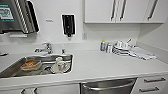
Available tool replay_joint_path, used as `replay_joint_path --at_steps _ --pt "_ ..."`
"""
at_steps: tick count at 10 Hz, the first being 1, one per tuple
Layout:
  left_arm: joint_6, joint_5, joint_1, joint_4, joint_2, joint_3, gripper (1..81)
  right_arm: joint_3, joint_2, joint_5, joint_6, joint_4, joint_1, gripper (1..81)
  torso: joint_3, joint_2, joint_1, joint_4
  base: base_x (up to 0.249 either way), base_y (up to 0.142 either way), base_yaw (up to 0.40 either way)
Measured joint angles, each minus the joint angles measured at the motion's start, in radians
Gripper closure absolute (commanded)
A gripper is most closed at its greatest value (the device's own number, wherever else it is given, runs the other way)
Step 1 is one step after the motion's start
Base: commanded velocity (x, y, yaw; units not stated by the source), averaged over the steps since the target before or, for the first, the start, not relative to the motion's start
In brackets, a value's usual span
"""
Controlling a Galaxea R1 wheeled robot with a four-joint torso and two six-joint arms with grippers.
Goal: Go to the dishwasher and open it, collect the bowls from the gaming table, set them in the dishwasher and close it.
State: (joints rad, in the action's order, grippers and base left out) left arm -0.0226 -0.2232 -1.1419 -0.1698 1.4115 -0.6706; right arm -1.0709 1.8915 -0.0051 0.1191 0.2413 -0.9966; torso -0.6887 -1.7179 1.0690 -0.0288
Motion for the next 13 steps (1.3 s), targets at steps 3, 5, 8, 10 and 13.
replay_joint_path --at_steps 3,5,8,10,13 --pt "0.0 -0.031 0.0 -0.003 0.049 -0.026 1.0 0.032 -0.022 -0.014 0.077 0.001 0.089 1.0 0.0 -0.004 0.002 0.0 0.0 0.0 0.0" --pt "0.0 -0.06 0.0 -0.003 0.073 -0.044 1.0 0.041 -0.015 -0.077 0.174 0.003 0.169 1.0 0.0 -0.004 0.002 0.0 0.0 0.0 0.0" --pt "0.0 -0.066 0.0 -0.003 0.07 -0.044 1.0 0.04 0.007 -0.143 0.47 0.006 0.277 1.0 0.0 -0.004 0.002 0.0 0.0 0.0 0.0" --pt "0.0 -0.069 0.003 -0.003 0.065 -0.044 1.0 0.026 0.024 -0.179 0.676 0.006 0.344 1.0 0.0 -0.004 0.002 0.0 0.0 0.0 0.0" --pt "0.0 -0.07 0.003 -0.003 0.065 -0.044 1.0 -0.012 0.068 -0.269 0.876 0.006 0.445 1.0 0.0 -0.004 0.002 0.0 0.0 0.0 0.0"
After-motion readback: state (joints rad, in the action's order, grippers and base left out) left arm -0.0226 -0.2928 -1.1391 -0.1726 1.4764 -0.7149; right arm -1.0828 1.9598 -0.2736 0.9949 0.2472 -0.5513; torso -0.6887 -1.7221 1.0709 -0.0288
